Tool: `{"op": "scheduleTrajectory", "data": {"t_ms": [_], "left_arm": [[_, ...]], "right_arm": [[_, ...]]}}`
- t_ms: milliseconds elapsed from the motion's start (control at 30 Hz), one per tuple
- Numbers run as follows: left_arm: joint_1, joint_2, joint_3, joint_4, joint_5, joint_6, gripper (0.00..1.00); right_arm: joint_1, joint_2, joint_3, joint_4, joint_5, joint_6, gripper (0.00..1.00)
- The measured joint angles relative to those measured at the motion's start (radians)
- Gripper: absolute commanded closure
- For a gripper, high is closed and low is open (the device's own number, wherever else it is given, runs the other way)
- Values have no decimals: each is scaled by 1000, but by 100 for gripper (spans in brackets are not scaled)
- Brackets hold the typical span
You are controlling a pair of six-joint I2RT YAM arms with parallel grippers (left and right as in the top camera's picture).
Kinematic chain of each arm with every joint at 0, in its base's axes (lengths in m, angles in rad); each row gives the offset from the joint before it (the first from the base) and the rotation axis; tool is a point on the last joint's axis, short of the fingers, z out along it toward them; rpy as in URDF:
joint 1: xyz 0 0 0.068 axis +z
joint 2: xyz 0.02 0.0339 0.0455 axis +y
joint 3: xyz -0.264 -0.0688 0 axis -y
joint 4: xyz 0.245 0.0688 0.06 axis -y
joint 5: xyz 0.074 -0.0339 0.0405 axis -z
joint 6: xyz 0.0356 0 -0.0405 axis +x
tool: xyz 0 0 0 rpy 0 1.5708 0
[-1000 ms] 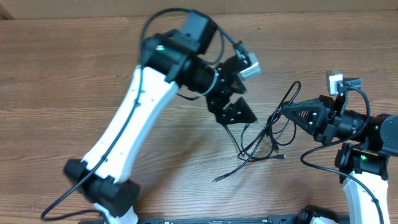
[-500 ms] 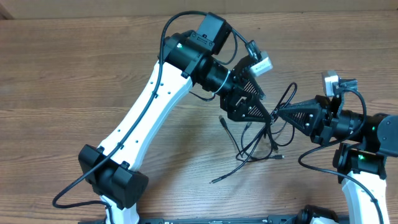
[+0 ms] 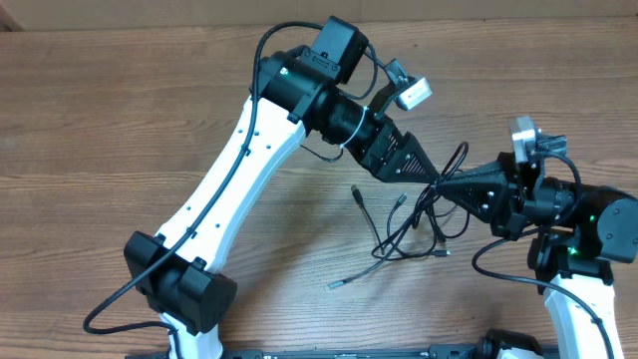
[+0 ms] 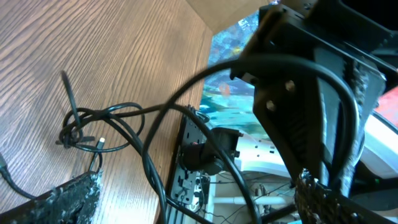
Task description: Untangle cables
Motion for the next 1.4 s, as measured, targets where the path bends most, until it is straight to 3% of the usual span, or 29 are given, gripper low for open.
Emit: {"op": "scheduleTrajectory", "data": {"t_ms": [500,533,567,700,933,1033,1100,1400], "left_arm": [[-12,0,0,-75,-61,-15,1],[-20,0,0,-90,-63,-7,13],[-26,0,0,-99,-65,0,16],[-62,0,0,-134,-132,28,11],[-120,0,0,-139,-219,40,13],[-120,0,0,-140,-226,40,30],[-122,0,0,-139,-229,43,58],[-126,0,0,-140,-233,45,90]], "right_arm": [[11,0,0,7,0,0,96],[11,0,0,7,0,0,96],[11,0,0,8,0,0,96],[11,0,0,8,0,0,96],[11,0,0,9,0,0,96],[11,0,0,8,0,0,96],[11,0,0,8,0,0,96],[11,0,0,8,0,-1,96]]}}
